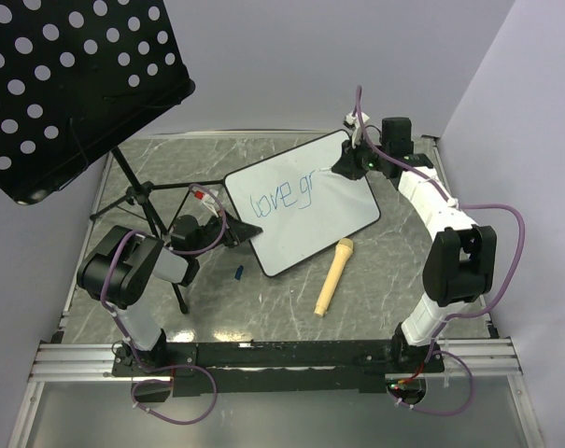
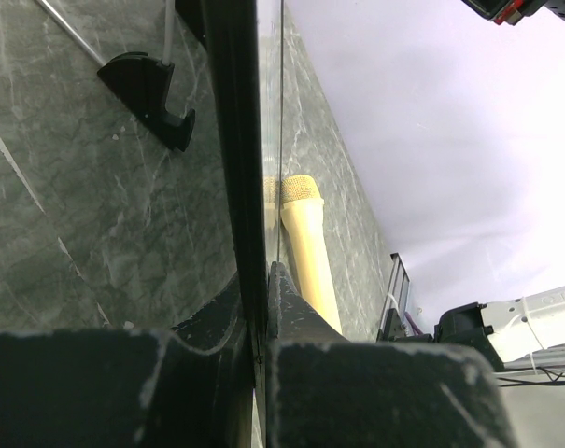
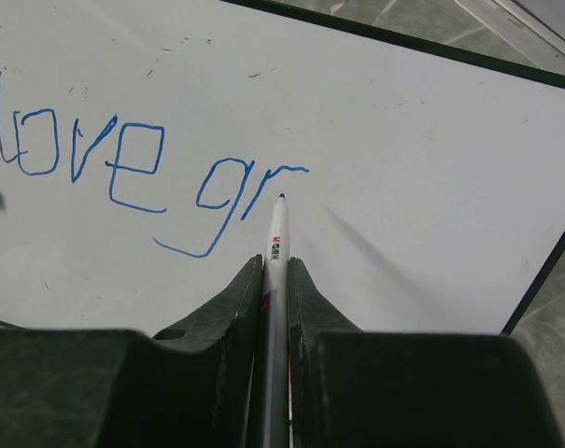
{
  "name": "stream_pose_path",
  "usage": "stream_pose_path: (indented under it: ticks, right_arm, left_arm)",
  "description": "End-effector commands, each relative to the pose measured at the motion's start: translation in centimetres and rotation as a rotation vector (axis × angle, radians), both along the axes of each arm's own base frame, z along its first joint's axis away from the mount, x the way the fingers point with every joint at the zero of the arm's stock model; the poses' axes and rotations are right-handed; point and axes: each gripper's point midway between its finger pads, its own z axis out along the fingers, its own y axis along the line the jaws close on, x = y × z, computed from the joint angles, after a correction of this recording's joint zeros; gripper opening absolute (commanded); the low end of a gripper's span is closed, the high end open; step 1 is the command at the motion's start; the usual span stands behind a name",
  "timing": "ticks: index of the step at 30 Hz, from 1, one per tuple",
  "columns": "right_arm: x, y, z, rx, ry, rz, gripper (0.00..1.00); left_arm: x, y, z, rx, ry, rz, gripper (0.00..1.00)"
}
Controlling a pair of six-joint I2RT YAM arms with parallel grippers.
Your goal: Write a sentence on the whiteboard
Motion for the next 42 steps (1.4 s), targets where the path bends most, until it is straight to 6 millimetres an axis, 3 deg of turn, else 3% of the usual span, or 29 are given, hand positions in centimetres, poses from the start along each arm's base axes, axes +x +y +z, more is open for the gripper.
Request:
stream_pose_path:
  ticks: [1,42]
  right_arm:
    - [0.2,-0.1,1.2,0.007,-0.06,0.019,0.0]
    - [-1.1,0.6,1.0,0.042,-0.064,0.078,0.0]
  left_arm:
    - [-0.5,-0.8,5.5,-0.055,-0.3,-0.073,0.01]
    - [-0.6,-0.7,5.7,-0.055,-0.303,-0.066,0.01]
